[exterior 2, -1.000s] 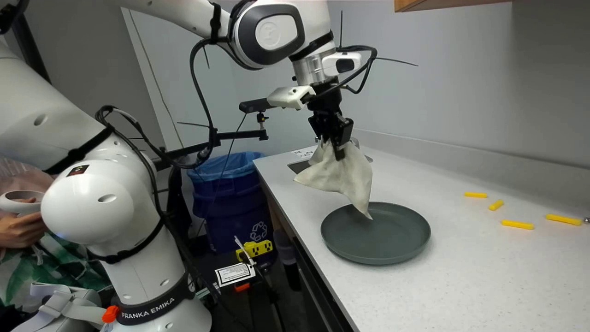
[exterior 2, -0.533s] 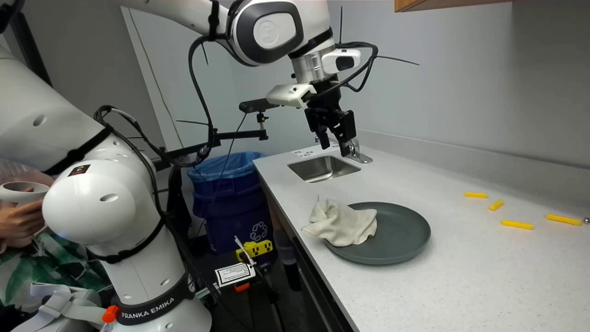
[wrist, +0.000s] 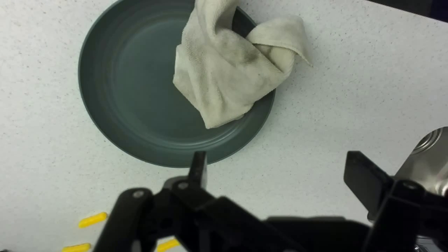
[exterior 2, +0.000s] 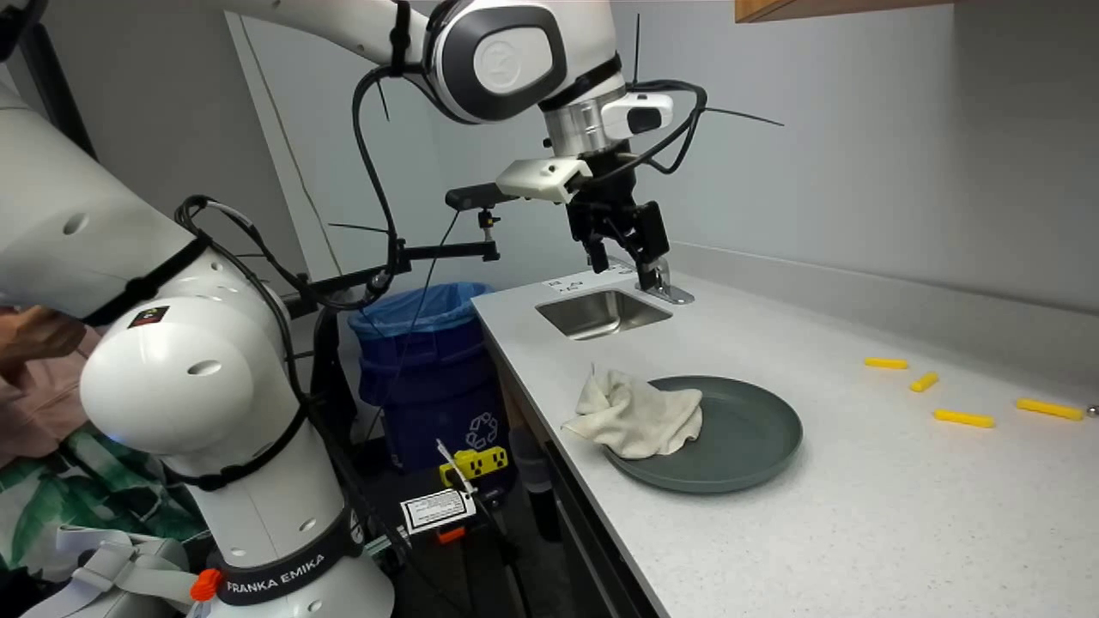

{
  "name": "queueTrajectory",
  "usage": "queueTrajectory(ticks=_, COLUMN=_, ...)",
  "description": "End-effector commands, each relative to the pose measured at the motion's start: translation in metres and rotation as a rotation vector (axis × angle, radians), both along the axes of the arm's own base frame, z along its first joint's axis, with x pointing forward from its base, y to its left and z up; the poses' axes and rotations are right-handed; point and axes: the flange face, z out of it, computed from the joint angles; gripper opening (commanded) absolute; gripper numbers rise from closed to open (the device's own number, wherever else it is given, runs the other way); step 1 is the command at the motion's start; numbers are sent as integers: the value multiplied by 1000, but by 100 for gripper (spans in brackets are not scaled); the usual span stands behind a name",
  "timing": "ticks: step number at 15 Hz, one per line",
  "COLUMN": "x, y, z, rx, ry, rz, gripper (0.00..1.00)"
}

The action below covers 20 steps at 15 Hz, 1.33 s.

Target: Take the cloth and wipe the plate

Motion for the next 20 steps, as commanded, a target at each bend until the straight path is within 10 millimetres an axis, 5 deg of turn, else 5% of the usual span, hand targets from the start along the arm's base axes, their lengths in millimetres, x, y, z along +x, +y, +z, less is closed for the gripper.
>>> queueTrajectory(ticks=1, x=0, y=0, z=1, rx=0, ry=1, rz=0, gripper=100)
queueTrajectory(ticks=3, x=0, y=0, z=1, rx=0, ry=1, rz=0, gripper=100)
queueTrajectory(ticks=5, x=7, y=1, z=-11, rx=-18, ry=20, rz=-3, gripper=84)
queueTrajectory(ticks=6, x=11, y=-1, z=-20, rx=-23, ry=40, rz=-11, gripper=98)
queueTrajectory(ticks=16, x=40, y=-11, z=-118, rx=-50, ry=224, rz=-45, gripper=100)
queueTrajectory(ticks=18, x=41, y=-5, z=-135, rx=-57, ry=261, rz=-33, gripper=72)
queueTrajectory(ticks=20, x=40, y=1, z=-148, rx=-60, ry=299, rz=-22, gripper=58)
